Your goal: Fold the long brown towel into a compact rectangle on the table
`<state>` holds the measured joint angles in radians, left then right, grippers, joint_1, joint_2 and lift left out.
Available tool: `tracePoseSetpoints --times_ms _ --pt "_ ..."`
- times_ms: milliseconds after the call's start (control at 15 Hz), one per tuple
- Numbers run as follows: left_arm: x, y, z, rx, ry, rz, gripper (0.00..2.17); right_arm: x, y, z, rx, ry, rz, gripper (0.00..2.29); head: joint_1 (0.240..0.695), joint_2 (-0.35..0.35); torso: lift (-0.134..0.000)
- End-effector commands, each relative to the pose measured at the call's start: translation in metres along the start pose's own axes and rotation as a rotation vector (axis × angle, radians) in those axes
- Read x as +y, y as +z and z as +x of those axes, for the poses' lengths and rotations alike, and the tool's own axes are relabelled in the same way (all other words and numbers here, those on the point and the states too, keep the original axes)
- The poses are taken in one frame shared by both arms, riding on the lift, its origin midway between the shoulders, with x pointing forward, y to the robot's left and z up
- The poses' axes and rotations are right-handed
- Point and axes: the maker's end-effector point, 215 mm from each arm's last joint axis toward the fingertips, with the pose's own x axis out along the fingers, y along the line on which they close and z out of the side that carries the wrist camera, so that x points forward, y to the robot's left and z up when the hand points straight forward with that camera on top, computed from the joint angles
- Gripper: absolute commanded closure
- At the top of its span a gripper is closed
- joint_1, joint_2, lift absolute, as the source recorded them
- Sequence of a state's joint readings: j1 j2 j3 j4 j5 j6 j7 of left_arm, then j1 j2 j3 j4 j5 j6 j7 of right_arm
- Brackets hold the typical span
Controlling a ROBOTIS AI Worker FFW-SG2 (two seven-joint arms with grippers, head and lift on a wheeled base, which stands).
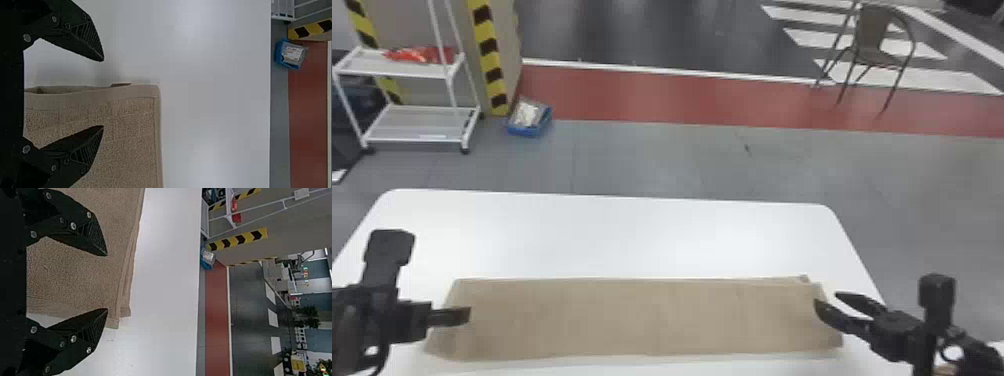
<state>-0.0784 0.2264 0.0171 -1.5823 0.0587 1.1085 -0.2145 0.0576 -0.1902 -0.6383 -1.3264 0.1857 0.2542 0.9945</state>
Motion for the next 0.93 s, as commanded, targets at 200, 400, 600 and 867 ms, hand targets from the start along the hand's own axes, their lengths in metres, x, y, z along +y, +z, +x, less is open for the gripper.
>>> tracePoseSetpoints --times_ms 200,400,600,867 --pt "0.003 -0.01 0.009 0.045 0.001 0.006 0.45 0.002 0.001 0.001 0.0 0.004 -0.003 0.46 0.695 -0.179 0.0" --pt "0.002 -0.015 0.01 0.067 0.0 0.008 0.54 0.002 0.001 0.001 0.0 0.004 -0.003 0.46 0.695 -0.177 0.0" --pt "-0.001 -0.019 0.011 0.081 0.005 0.024 0.64 0.002 0.001 0.002 0.0 0.005 -0.005 0.46 0.695 -0.178 0.0" --pt "0.0 -0.025 0.01 0.104 0.007 0.02 1.13 0.003 0.004 0.002 -0.013 0.007 -0.009 0.46 0.695 -0.179 0.0"
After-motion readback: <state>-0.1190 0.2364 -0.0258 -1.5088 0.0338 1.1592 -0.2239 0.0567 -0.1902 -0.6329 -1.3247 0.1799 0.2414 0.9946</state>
